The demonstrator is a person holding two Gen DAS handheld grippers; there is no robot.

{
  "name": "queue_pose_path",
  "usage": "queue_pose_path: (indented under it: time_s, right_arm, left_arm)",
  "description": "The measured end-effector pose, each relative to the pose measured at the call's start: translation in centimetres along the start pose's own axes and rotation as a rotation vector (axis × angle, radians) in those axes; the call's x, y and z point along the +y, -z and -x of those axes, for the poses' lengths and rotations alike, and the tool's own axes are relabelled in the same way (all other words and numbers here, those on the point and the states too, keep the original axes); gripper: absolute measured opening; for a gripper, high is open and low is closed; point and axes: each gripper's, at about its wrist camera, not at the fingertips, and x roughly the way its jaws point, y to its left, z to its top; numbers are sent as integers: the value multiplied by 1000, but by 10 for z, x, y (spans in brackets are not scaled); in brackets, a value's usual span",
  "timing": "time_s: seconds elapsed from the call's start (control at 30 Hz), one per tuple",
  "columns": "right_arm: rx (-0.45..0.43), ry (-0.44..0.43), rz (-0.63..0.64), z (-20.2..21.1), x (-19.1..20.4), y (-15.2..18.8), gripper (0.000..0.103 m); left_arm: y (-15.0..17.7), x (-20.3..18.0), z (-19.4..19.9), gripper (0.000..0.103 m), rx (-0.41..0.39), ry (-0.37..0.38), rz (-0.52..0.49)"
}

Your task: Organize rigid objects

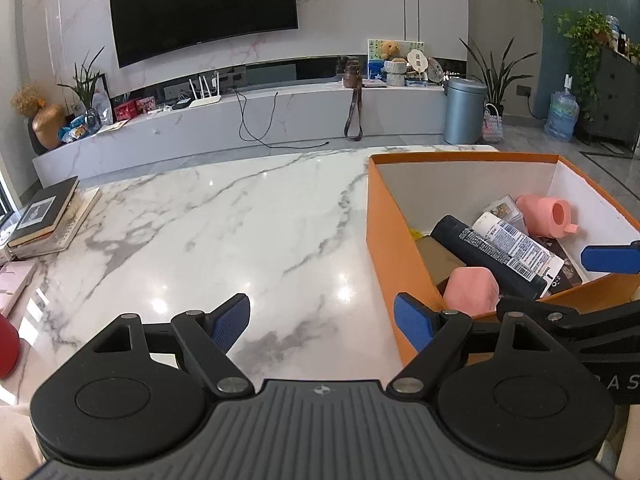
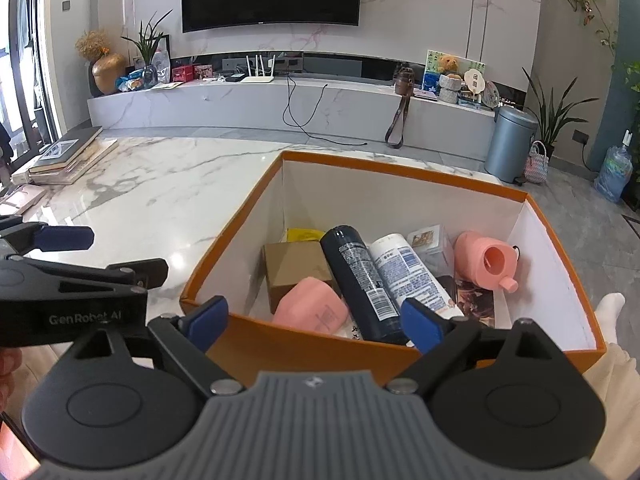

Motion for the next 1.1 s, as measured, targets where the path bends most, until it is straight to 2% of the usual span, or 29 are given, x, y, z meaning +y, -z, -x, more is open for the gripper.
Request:
queue_pose_path:
  time_s: [1.1]
  right_arm:
    - [-37, 8, 10, 9, 5, 2, 93]
  left_arm:
    - [-5, 3, 9, 96, -36, -8, -38]
